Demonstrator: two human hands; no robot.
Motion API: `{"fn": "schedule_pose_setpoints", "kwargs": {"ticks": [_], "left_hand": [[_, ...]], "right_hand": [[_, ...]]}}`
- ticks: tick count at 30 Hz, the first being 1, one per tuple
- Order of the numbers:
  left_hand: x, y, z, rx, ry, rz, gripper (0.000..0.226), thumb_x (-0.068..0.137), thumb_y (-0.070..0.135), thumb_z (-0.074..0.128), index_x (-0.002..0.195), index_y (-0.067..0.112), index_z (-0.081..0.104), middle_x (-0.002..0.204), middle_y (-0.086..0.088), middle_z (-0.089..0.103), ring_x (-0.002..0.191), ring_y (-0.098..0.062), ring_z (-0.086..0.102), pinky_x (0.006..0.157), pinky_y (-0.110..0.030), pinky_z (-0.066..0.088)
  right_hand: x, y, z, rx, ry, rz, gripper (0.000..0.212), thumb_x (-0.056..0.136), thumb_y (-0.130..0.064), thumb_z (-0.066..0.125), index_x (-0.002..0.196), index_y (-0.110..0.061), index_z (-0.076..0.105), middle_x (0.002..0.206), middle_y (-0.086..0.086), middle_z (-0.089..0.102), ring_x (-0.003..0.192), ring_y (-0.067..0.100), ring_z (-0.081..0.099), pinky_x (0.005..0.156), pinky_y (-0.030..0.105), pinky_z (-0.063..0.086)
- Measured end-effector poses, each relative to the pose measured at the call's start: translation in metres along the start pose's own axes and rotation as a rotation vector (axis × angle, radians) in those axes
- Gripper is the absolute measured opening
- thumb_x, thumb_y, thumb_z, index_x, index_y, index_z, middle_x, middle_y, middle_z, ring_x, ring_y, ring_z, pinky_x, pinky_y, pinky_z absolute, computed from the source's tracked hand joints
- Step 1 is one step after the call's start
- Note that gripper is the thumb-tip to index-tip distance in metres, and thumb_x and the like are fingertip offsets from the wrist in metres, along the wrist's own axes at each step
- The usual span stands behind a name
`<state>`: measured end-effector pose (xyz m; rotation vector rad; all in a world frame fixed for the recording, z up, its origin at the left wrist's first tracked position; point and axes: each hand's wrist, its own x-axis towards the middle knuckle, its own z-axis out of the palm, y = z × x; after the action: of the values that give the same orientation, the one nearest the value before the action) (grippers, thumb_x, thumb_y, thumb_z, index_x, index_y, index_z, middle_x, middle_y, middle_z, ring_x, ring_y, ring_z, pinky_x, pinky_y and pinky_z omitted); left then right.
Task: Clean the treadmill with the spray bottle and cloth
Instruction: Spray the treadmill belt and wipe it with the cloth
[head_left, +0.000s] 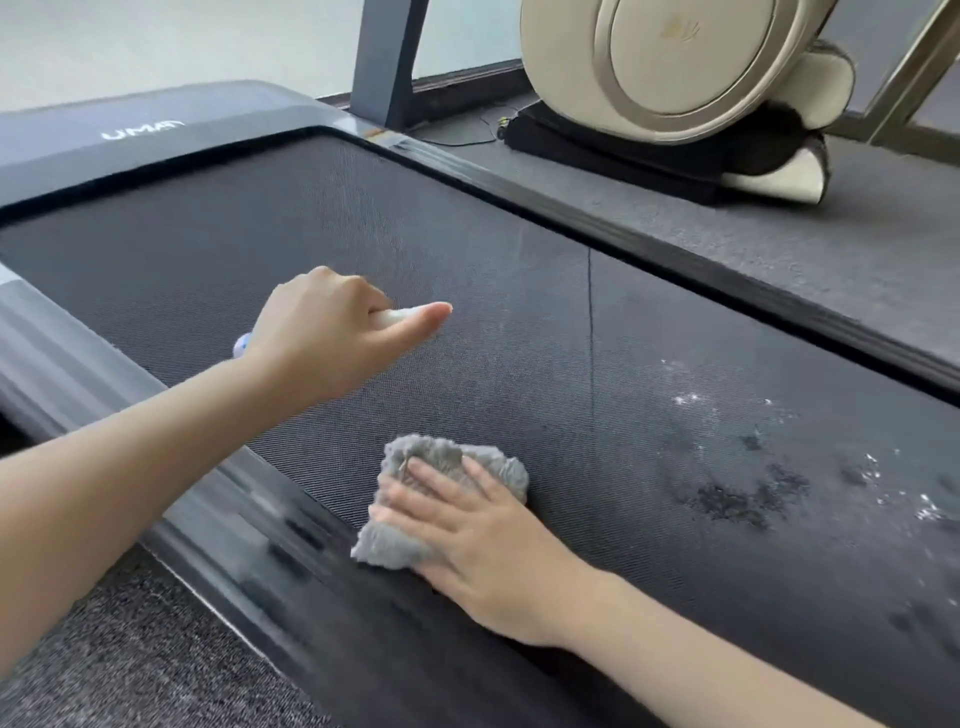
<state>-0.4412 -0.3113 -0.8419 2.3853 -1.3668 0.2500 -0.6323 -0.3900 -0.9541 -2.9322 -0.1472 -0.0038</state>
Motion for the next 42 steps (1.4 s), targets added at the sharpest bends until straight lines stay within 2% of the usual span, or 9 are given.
{"fn": "schedule_pose_setpoints", "kwargs": {"ticks": [7, 13, 18, 21, 25, 31, 35, 38, 42], "left_hand": [[0.006, 0.015, 0.010, 0.018, -0.014, -0.004, 0.074, 0.072, 0.083, 0.022, 0.045, 0.014, 0.023, 0.039, 0.001, 0.027, 0.039, -0.019, 0.030, 0.045, -0.030, 0.022], [0.010, 0.016, 0.009, 0.030, -0.029, -0.015, 0.074, 0.074, 0.084, 0.023, 0.047, 0.015, 0.020, 0.039, 0.006, 0.022, 0.037, -0.014, 0.024, 0.043, -0.027, 0.021], [0.010, 0.013, 0.003, 0.030, -0.038, -0.049, 0.074, 0.072, 0.086, 0.023, 0.047, 0.016, 0.020, 0.039, 0.006, 0.023, 0.037, -0.014, 0.024, 0.044, -0.027, 0.023], [0.006, 0.011, -0.001, 0.031, -0.032, -0.061, 0.073, 0.071, 0.085, 0.023, 0.046, 0.016, 0.020, 0.039, 0.006, 0.022, 0.037, -0.014, 0.024, 0.044, -0.028, 0.023], [0.000, 0.006, -0.009, 0.053, -0.044, -0.074, 0.075, 0.072, 0.084, 0.022, 0.046, 0.013, 0.023, 0.039, 0.003, 0.025, 0.038, -0.017, 0.028, 0.044, -0.029, 0.026], [0.005, 0.007, -0.014, 0.062, -0.021, -0.077, 0.073, 0.071, 0.082, 0.024, 0.044, 0.014, 0.023, 0.038, 0.003, 0.025, 0.037, -0.016, 0.028, 0.043, -0.029, 0.023], [0.015, 0.011, -0.005, 0.048, -0.040, -0.053, 0.072, 0.071, 0.083, 0.023, 0.045, 0.015, 0.022, 0.036, 0.005, 0.023, 0.036, -0.015, 0.026, 0.043, -0.027, 0.022], [0.021, 0.010, 0.002, 0.031, -0.050, -0.065, 0.073, 0.070, 0.083, 0.024, 0.047, 0.014, 0.022, 0.037, 0.005, 0.024, 0.036, -0.015, 0.026, 0.043, -0.028, 0.024], [0.023, 0.001, 0.007, 0.037, -0.067, -0.083, 0.080, 0.069, 0.086, 0.023, 0.046, 0.010, 0.027, 0.037, -0.001, 0.029, 0.036, -0.018, 0.030, 0.042, -0.028, 0.028]], "right_hand": [[-0.019, 0.064, -0.016, -0.023, 0.068, 0.106, 0.054, 0.097, -0.048, 0.016, 0.148, -0.034, 0.026, 0.157, -0.015, 0.016, 0.145, 0.003, 0.000, 0.117, 0.036, -0.006], [-0.057, 0.216, -0.049, 0.010, 0.071, 0.778, 0.053, 0.102, -0.041, 0.021, 0.152, -0.028, 0.006, 0.159, -0.009, -0.002, 0.144, 0.004, -0.009, 0.118, 0.041, -0.008], [-0.045, 0.255, -0.059, 0.029, 0.089, 1.055, 0.053, 0.102, -0.042, 0.017, 0.152, -0.027, 0.009, 0.160, -0.008, 0.001, 0.147, 0.013, -0.005, 0.118, 0.048, -0.002], [-0.001, 0.228, -0.056, -0.003, 0.089, 0.949, 0.053, 0.102, -0.043, 0.016, 0.151, -0.026, 0.013, 0.160, -0.003, 0.006, 0.146, 0.018, 0.002, 0.116, 0.050, 0.005], [0.057, 0.134, -0.032, -0.103, 0.102, 0.368, 0.055, 0.093, -0.056, 0.017, 0.141, -0.036, 0.033, 0.148, -0.007, 0.030, 0.140, 0.020, 0.022, 0.109, 0.052, 0.021], [0.005, 0.038, -0.008, -0.007, 0.003, -0.112, 0.051, 0.101, -0.044, 0.020, 0.150, -0.034, 0.016, 0.158, -0.014, 0.010, 0.145, 0.005, -0.009, 0.117, 0.038, -0.012], [0.003, 0.093, -0.020, 0.004, 0.015, 0.038, 0.054, 0.097, -0.049, 0.011, 0.149, -0.038, 0.017, 0.158, -0.019, 0.010, 0.145, 0.001, -0.007, 0.116, 0.035, -0.012], [0.013, 0.168, -0.034, -0.065, 0.148, 0.280, 0.050, 0.099, -0.050, 0.008, 0.140, -0.041, 0.034, 0.150, -0.016, 0.028, 0.142, 0.009, 0.015, 0.116, 0.047, 0.012], [0.026, 0.261, -0.053, -0.034, 0.101, 0.745, 0.053, 0.101, -0.046, 0.020, 0.151, -0.031, 0.014, 0.160, -0.007, 0.005, 0.147, 0.013, 0.000, 0.118, 0.048, 0.003]]}}
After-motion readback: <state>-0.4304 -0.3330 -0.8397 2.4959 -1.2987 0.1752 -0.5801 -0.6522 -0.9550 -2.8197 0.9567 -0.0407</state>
